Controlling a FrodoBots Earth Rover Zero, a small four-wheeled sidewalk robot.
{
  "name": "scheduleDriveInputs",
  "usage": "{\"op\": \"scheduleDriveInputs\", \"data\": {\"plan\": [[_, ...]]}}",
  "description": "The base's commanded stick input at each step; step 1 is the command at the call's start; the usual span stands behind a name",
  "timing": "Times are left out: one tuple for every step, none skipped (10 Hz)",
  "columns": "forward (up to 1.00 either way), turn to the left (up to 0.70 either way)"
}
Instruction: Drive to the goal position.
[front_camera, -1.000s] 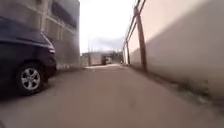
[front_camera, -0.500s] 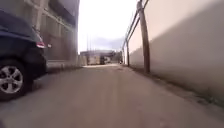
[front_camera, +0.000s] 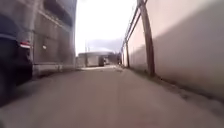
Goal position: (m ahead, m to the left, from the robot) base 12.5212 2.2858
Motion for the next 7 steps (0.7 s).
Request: {"op": "scheduleDriveInputs", "data": {"plan": [[1.0, 0.23], [1.0, 0.18], [1.0, 0.06], [1.0, 0.0], [1.0, 0.0], [1.0, 0.0], [1.0, 0.0]]}}
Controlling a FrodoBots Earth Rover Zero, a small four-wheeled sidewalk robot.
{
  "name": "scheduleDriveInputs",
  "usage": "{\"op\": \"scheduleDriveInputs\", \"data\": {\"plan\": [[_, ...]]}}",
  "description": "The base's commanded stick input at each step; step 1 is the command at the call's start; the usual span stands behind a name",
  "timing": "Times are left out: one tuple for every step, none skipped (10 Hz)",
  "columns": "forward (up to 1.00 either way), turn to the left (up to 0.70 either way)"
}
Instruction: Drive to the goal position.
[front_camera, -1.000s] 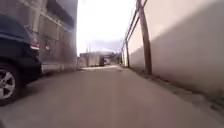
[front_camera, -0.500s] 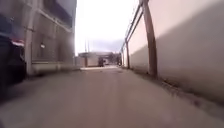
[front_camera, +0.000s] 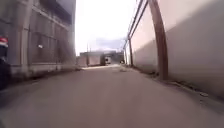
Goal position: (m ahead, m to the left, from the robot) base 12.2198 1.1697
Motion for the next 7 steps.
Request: {"op": "scheduleDriveInputs", "data": {"plan": [[1.0, 0.27], [1.0, 0.27], [1.0, 0.14], [1.0, 0.0], [1.0, 0.0], [1.0, 0.0], [1.0, 0.0]]}}
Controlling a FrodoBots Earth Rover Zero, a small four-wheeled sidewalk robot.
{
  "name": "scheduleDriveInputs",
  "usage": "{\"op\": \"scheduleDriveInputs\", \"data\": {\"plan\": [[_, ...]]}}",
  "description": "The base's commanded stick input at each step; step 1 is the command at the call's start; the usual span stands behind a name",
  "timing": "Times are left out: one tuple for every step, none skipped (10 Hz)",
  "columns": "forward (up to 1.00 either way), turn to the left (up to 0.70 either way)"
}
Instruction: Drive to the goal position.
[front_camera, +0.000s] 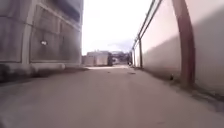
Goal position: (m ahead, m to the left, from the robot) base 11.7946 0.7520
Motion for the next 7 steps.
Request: {"op": "scheduleDriveInputs", "data": {"plan": [[1.0, 0.0], [1.0, 0.0], [1.0, 0.0], [1.0, 0.0], [1.0, 0.0], [1.0, 0.0], [1.0, 0.09]]}}
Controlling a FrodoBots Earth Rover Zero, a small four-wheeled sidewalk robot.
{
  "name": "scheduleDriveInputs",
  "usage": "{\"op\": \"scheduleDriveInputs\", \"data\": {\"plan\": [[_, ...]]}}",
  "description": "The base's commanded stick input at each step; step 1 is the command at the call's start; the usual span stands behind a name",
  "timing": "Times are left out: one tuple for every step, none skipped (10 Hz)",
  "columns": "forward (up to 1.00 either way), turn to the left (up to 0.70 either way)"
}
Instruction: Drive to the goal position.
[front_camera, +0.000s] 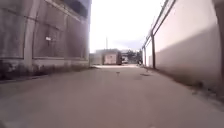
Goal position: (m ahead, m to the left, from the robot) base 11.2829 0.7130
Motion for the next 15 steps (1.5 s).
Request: {"op": "scheduleDriveInputs", "data": {"plan": [[1.0, 0.25], [1.0, 0.0], [1.0, 0.0], [1.0, 0.0], [1.0, 0.0], [1.0, -0.27], [1.0, -0.27], [1.0, -0.14], [1.0, 0.0], [1.0, 0.0], [1.0, 0.0], [1.0, 0.0], [1.0, 0.0], [1.0, 0.0], [1.0, 0.0]]}}
